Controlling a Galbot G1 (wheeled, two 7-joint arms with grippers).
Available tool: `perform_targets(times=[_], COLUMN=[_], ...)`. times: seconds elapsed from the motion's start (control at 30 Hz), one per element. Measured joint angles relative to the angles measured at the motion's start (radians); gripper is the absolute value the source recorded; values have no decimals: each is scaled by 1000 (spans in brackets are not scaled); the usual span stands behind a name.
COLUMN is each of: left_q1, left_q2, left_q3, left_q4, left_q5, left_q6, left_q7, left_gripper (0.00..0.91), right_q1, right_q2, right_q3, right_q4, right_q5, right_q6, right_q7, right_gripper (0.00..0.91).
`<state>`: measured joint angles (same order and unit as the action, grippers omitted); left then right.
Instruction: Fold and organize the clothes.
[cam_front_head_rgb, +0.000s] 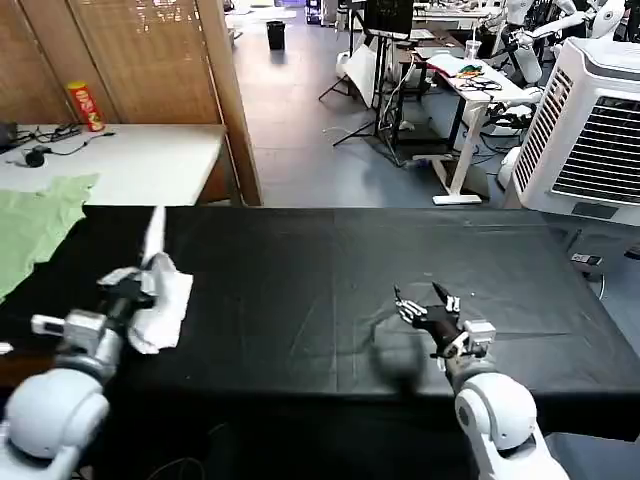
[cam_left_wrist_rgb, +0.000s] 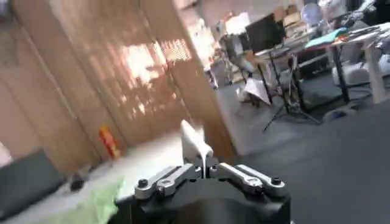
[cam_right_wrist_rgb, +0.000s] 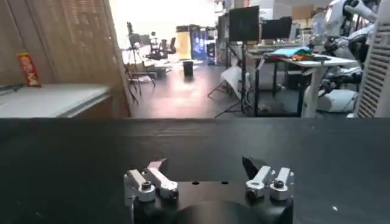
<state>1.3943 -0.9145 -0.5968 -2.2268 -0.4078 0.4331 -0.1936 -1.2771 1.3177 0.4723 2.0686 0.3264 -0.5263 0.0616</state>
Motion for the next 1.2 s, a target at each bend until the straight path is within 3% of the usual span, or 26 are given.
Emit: perform_targets(times=[0.2, 0.23, 0.27, 0.43, 0.63, 0.9, 1.07, 1.2], left_q1=[-85, -100, -111, -119, -95, -59, -42, -29], left_q2=[-140, -170, -196, -271, -271, -238, -228, -233], left_q3=[228, 261, 287, 380, 391, 351, 316, 302], left_q4=[74, 93, 109, 146, 134, 87, 71, 72], left_q5=[10, 17, 26, 110, 146, 107, 93, 99], left_q6=[-45, -52, -55, -68, -89, -127, -127, -129], left_q7=[0, 4, 8, 80, 145, 194, 188, 181], left_gripper=[0, 351, 878, 878, 878, 878, 878, 878], right_q1=[-17, -19, -20, -23, 1, 66, 112, 155], right_q2=[1, -1, -2, -8, -7, 22, 54, 83], right_q3=[-11, -14, -15, -40, -71, -117, -153, -185], right_q4=[12, 14, 15, 20, 3, -57, -110, -167], right_q5=[9, 9, 11, 55, 138, 313, 383, 389], right_q6=[-5, -6, -7, -34, -91, -158, -165, -161], right_q7=[-12, -14, -15, -18, -3, 53, 82, 104], right_gripper=[878, 878, 878, 878, 878, 878, 878, 878])
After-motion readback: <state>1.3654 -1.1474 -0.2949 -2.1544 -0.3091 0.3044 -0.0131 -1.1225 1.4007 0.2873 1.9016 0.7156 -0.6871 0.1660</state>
